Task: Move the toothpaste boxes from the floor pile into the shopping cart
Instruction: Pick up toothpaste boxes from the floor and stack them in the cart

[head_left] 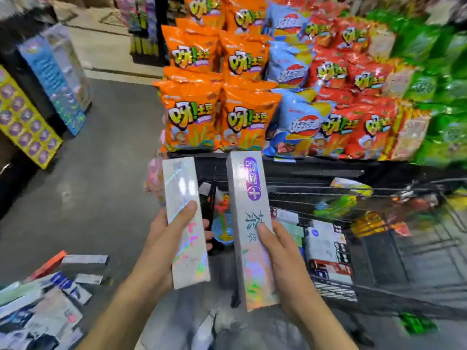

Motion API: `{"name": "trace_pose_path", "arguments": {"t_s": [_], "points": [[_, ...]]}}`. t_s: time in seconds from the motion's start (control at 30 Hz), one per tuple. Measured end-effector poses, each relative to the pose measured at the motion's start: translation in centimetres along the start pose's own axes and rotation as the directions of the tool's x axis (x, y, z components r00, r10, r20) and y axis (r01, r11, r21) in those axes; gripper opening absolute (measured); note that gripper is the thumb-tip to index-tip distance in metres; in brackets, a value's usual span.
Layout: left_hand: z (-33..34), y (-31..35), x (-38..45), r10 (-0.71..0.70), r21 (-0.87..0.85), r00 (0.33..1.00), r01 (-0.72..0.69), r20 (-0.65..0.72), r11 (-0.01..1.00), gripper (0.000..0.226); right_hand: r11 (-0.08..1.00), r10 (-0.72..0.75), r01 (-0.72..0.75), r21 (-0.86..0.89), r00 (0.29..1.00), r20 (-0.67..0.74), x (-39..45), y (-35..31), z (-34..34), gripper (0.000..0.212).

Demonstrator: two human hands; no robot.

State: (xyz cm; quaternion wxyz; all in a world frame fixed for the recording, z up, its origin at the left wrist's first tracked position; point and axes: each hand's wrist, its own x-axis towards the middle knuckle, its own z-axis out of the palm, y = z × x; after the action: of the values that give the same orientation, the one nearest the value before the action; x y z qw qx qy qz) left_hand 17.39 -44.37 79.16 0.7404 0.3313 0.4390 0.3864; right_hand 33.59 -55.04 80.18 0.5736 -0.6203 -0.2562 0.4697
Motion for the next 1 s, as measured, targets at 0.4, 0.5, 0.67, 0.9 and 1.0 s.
{"name": "trace_pose_path", "arguments": {"t_s": [0.4, 0.5, 0.67, 0.9, 1.0], "points": [[19.2, -11.1, 10.1, -0.154, 0.198, 0.985, 0.135, 0.08, 0.971, 0.037, 0.994, 0.06, -0.079, -0.077, 0.972, -0.226, 7.9, 1.9, -24.7, 0.089], [23.2, -14.6, 13.7, -0.168, 0.22, 0.986, 0.163, 0.006, 0.962, 0.033, 0.969, 0.109, -0.15, -0.195, 0.972, -0.208, 12.5, 2.8, -29.6, 0.102], [26.2, -20.1, 19.8, -0.15, 0.306, 0.984, 0.172, -0.093, 0.937, 0.039, 0.911, 0.232, -0.279, -0.305, 0.956, -0.181, 20.6, 6.5, -34.6, 0.084], [24.9, -26.3, 27.0, -0.134, 0.254, 0.965, 0.191, -0.225, 0.948, 0.029, 0.776, 0.288, -0.259, -0.576, 0.957, -0.042, 29.7, 15.8, -38.1, 0.068], [23.9, -28.0, 29.1, -0.13, 0.211, 0.955, 0.19, -0.266, 0.959, 0.035, 0.656, 0.235, -0.117, -0.745, 0.971, 0.055, 33.1, 19.9, -38.7, 0.071]]}}
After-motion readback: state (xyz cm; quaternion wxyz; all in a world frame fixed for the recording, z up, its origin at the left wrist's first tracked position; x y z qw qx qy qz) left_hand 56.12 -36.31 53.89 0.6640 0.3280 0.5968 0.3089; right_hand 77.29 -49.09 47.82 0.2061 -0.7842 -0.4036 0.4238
